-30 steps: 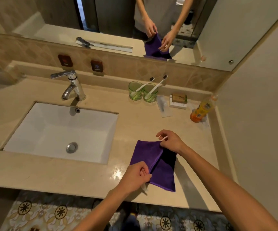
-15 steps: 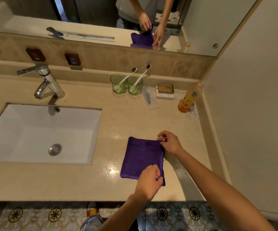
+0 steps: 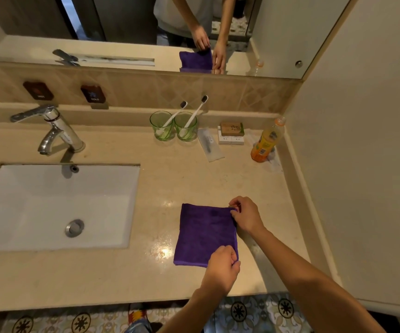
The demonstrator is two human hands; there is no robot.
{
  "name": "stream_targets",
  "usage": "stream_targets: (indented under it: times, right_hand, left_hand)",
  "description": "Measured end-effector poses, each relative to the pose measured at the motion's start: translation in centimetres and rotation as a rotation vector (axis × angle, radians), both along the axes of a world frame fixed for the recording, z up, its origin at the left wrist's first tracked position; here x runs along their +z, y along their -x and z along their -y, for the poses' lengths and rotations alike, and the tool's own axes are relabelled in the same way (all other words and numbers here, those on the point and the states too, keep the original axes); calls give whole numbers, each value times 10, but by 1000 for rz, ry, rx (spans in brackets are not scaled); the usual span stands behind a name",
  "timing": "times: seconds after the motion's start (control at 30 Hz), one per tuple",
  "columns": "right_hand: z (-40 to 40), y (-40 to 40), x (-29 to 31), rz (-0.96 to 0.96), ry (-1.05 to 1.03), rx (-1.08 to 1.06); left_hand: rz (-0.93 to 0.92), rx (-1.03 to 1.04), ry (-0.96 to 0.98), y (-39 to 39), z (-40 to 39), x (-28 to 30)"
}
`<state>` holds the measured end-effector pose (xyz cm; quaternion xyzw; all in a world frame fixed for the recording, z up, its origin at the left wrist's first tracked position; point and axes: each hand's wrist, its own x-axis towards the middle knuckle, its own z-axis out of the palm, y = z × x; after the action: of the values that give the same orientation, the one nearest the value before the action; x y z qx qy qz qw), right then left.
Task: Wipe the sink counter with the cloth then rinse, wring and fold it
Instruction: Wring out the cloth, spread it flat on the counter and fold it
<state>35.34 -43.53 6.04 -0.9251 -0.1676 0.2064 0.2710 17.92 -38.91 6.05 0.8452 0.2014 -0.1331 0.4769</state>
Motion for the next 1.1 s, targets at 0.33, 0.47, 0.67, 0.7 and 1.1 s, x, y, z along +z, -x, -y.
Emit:
stream_targets:
  times: [0.33,0.47,0.67,0.7,1.1]
  right_hand:
    - [23,18,11,-36,-178,-308]
    - [26,51,7,120,-211,-247]
    - [-3,94,-27,287,-5,48]
    - [-7,97,-29,338,54,72]
    - [6,116,-54,493,166,90]
  left_hand:
    - [115,282,37,24,-75,0]
    - [275,398,-259,17,-104,-10]
    - [273,42,-619,-5,-97,-36]
    - [237,9,-651,-4,-98,-44]
    - [131,-107,-804,14,-106,-67]
